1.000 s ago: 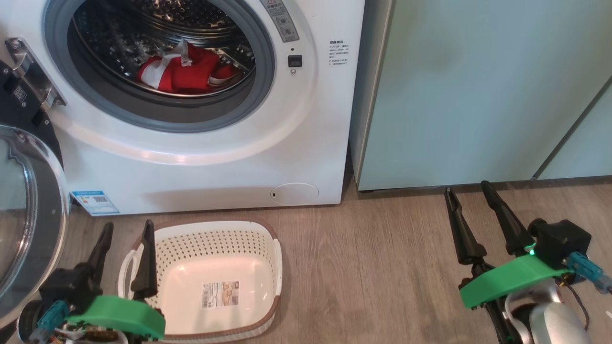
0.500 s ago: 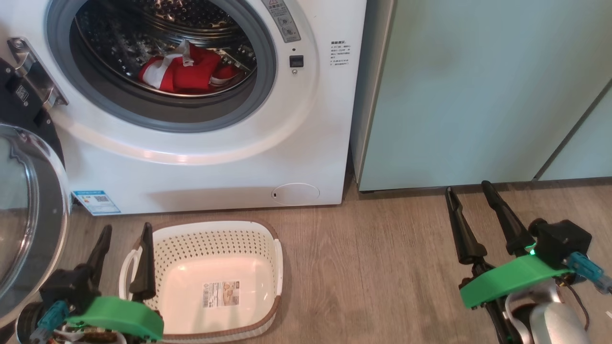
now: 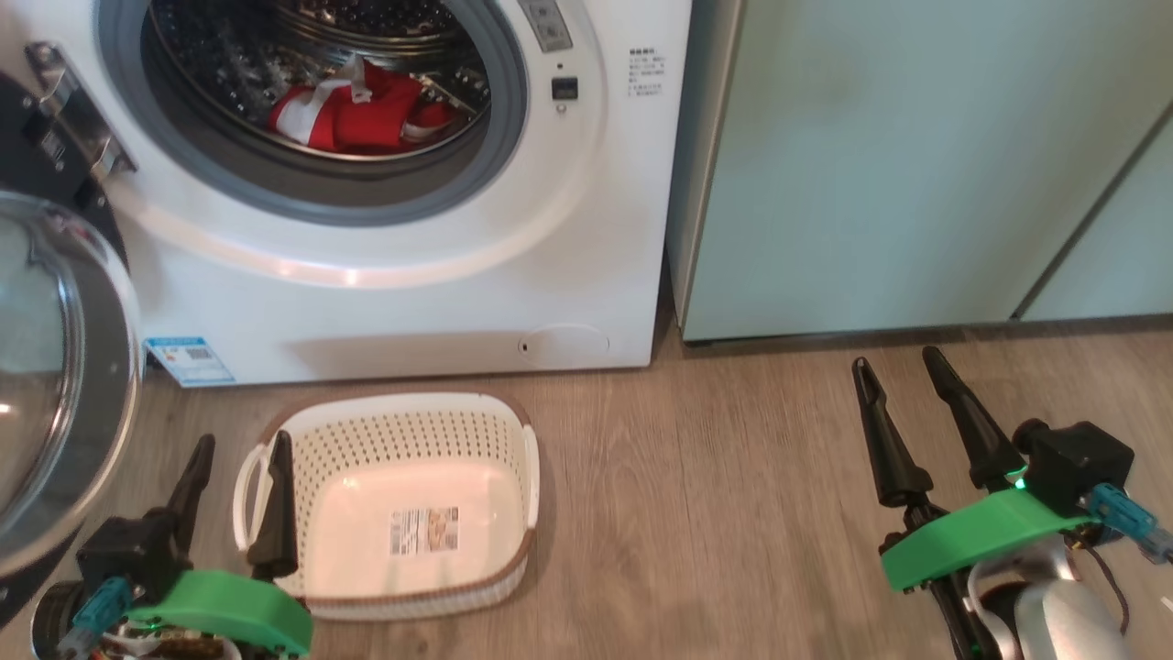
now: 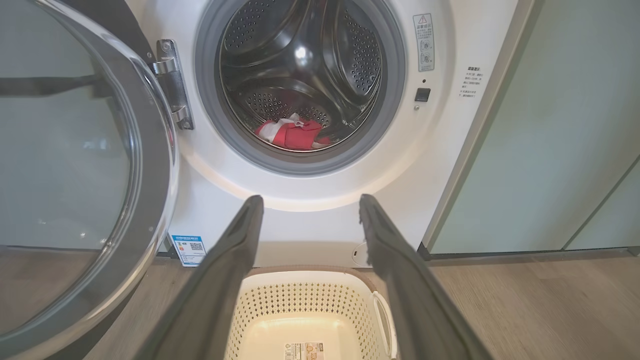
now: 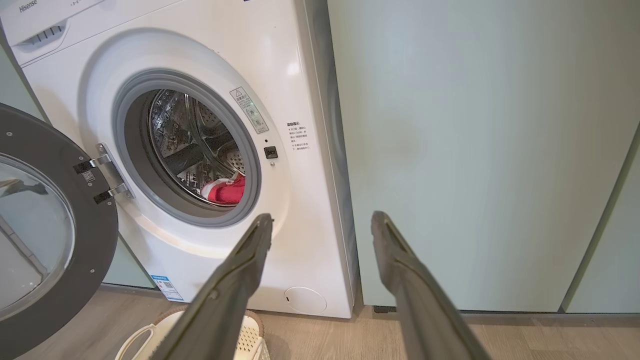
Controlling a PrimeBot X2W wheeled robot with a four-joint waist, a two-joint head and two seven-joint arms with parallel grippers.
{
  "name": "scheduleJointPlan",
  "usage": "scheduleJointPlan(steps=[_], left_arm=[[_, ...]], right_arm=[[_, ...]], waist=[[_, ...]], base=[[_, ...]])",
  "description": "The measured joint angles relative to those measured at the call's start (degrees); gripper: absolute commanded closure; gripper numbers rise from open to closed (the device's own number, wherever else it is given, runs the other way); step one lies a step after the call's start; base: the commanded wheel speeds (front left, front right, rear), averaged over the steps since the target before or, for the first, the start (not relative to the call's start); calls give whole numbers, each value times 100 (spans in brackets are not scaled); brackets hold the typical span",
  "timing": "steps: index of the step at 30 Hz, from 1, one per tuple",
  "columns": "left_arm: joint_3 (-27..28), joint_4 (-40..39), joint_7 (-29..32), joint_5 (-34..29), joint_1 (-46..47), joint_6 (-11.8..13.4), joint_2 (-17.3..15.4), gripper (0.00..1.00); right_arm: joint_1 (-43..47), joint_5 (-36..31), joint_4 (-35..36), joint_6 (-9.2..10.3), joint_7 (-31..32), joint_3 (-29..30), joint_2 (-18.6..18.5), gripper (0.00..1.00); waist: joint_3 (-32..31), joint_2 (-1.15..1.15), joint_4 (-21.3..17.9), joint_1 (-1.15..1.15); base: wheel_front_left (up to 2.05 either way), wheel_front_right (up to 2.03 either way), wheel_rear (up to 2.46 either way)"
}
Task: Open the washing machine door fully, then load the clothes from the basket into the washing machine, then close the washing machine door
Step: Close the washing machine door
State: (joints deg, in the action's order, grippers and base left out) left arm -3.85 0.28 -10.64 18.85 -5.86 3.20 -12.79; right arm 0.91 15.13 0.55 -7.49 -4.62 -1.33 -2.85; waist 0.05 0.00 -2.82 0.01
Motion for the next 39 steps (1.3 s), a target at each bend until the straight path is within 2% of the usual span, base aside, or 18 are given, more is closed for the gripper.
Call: scheduleJointPlan(steps=[13,39], left_arm=[[-94,4,-1,86,-4,-3,-18,0],[-152,19,-1,85,-3,110,-56,0]], right_arm=[[16,12,-35,0,-42,22,2,0],[26,16,-68,0,-43,24,10,0]], waist=[[17,0,34,-1],[-7,0,13,0]], base=[[-129,129,0],[0,0,0]])
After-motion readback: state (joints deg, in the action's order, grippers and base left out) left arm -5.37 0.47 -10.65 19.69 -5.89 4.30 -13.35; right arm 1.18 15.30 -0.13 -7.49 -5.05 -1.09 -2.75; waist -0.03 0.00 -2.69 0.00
